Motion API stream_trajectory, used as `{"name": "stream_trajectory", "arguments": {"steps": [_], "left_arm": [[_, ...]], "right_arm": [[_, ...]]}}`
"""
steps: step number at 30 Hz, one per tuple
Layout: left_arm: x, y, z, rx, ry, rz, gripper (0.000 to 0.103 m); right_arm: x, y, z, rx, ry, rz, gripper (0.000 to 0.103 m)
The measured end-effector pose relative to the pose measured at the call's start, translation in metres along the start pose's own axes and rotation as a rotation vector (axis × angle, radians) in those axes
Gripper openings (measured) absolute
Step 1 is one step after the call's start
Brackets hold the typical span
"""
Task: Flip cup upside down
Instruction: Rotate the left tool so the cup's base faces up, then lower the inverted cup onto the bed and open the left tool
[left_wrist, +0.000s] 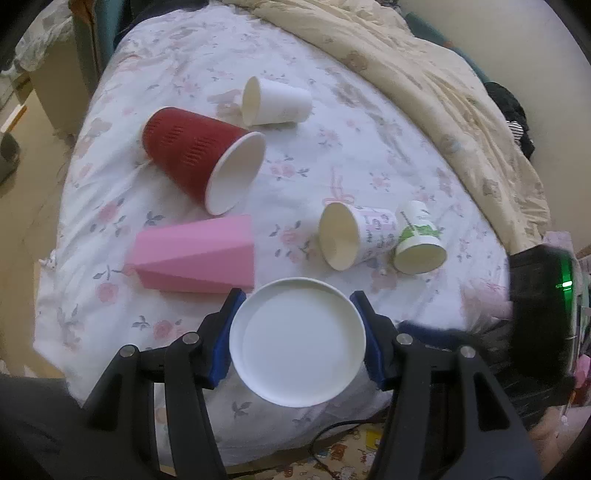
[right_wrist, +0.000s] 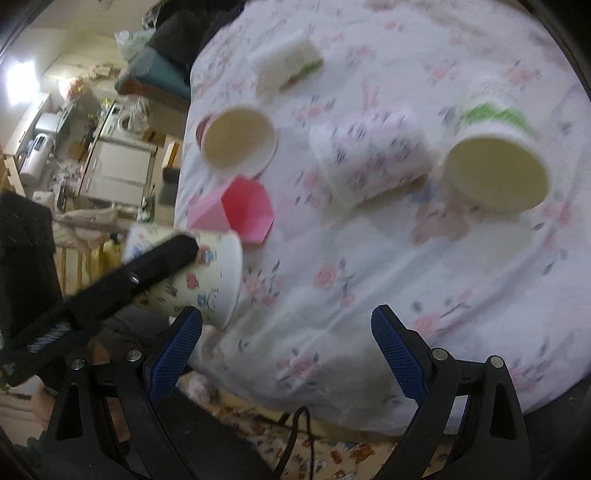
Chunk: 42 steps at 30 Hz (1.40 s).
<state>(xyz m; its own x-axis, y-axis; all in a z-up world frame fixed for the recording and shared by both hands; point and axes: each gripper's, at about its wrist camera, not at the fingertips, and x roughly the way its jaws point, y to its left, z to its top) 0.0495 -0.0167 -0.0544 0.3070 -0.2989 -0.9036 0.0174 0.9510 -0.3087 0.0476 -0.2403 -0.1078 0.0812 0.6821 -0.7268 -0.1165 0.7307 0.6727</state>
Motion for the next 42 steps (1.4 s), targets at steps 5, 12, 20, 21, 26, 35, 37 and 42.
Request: {"name": "stream_trajectory", "arguments": {"steps": [5, 12, 20, 21, 26, 35, 37, 42], "left_arm": [[0.004, 0.000, -0.001, 0.006, -0.007, 0.053, 0.054], [0.020, -0.014, 0.003, 0.024, 0.011, 0.105, 0.054], [0.056, -0.037, 0.003, 0.026, 0.020, 0.173, 0.054], [0.060, -0.040, 0.003, 0.029, 0.015, 0.184, 0.054], [0.074, -0.047, 0.007, 0.047, -0.016, 0.233, 0.054], [0.096, -0.044, 0.010, 0.047, 0.020, 0.263, 0.055], [0.097, -0.046, 0.009, 0.059, 0.019, 0.268, 0.055], [0.097, -0.046, 0.009, 0.066, 0.034, 0.268, 0.064]], "right_arm": [[-0.036, -0.012, 0.002, 0.022, -0.146, -0.072, 0.095], [-0.067, -0.038, -0.001, 0.094, -0.243, -0.129, 0.095], [-0.075, -0.047, -0.001, 0.151, -0.248, -0.047, 0.095], [-0.075, -0.047, -0.001, 0.153, -0.249, -0.045, 0.095], [-0.077, -0.048, 0.000, 0.165, -0.256, -0.022, 0.095], [-0.078, -0.050, 0.000, 0.182, -0.256, -0.015, 0.095], [-0.078, -0.050, 0.000, 0.182, -0.259, -0.015, 0.095], [-0.078, -0.050, 0.000, 0.187, -0.263, -0.013, 0.095]]}}
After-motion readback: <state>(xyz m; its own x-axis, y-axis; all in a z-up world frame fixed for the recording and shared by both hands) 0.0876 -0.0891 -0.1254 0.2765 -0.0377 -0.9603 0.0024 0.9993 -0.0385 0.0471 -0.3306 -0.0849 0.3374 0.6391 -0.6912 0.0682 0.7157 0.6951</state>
